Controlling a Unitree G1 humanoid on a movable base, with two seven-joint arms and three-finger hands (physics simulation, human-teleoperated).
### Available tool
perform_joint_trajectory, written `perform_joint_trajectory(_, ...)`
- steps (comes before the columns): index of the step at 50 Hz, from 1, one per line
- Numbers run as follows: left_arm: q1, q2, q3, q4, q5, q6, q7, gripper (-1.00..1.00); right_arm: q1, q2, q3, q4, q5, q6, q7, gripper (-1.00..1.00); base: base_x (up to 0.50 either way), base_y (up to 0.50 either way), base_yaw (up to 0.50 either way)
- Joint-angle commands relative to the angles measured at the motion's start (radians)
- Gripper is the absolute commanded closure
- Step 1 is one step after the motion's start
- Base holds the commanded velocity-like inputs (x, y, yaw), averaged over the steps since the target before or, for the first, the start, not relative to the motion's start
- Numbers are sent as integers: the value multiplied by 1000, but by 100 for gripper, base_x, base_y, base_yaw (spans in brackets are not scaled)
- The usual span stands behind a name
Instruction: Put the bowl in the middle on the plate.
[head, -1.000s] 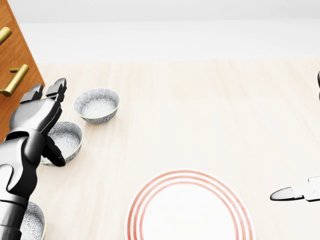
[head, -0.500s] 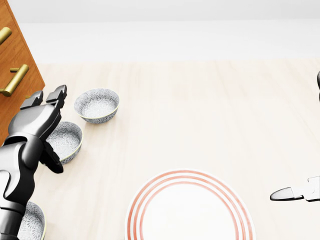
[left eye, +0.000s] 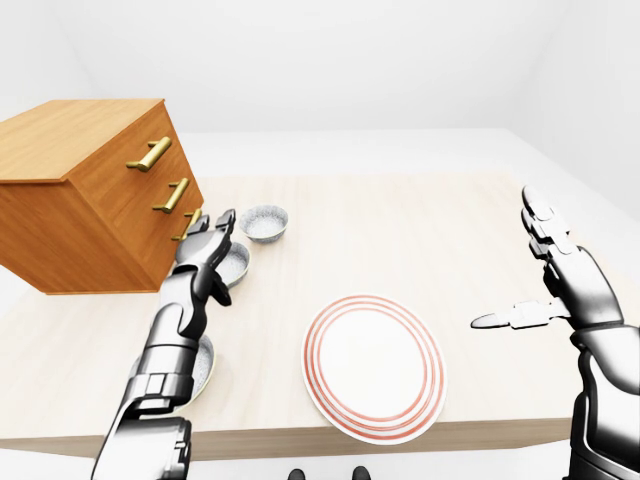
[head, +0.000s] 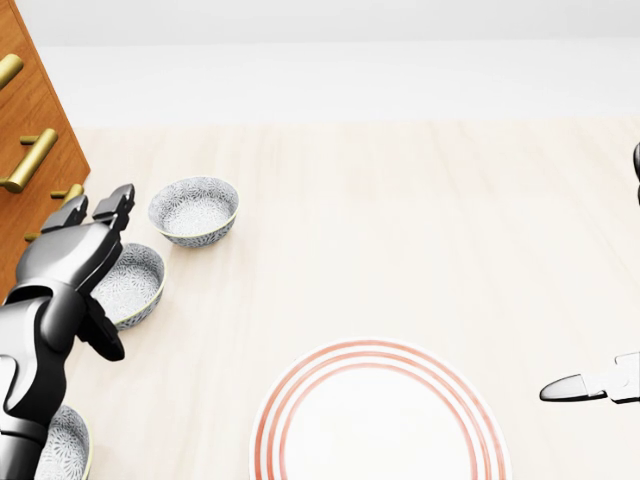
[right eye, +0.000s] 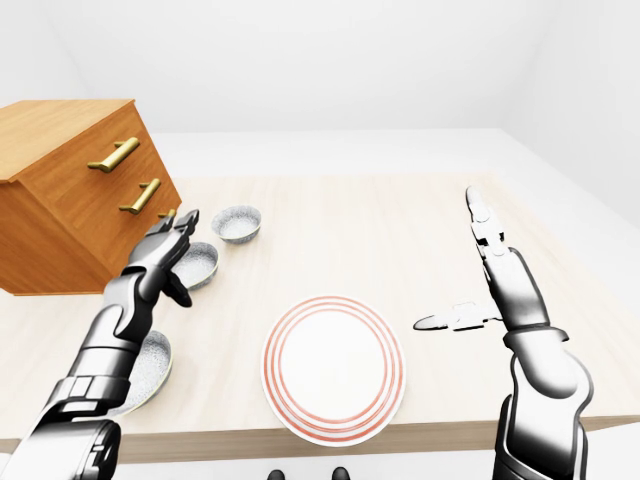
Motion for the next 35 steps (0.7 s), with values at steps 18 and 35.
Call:
perform_joint_trajectory(18, 46, -12, -4, 41, -11, -14, 52, -100, -1, -1, 0, -5, -3, 0, 1, -100, 0, 0, 0)
perform_joint_trajectory(35, 26, -23, -20, 112, -24, -18, 103, -100, 1, 1, 0, 6, 0, 0, -1, -100, 0, 0, 0)
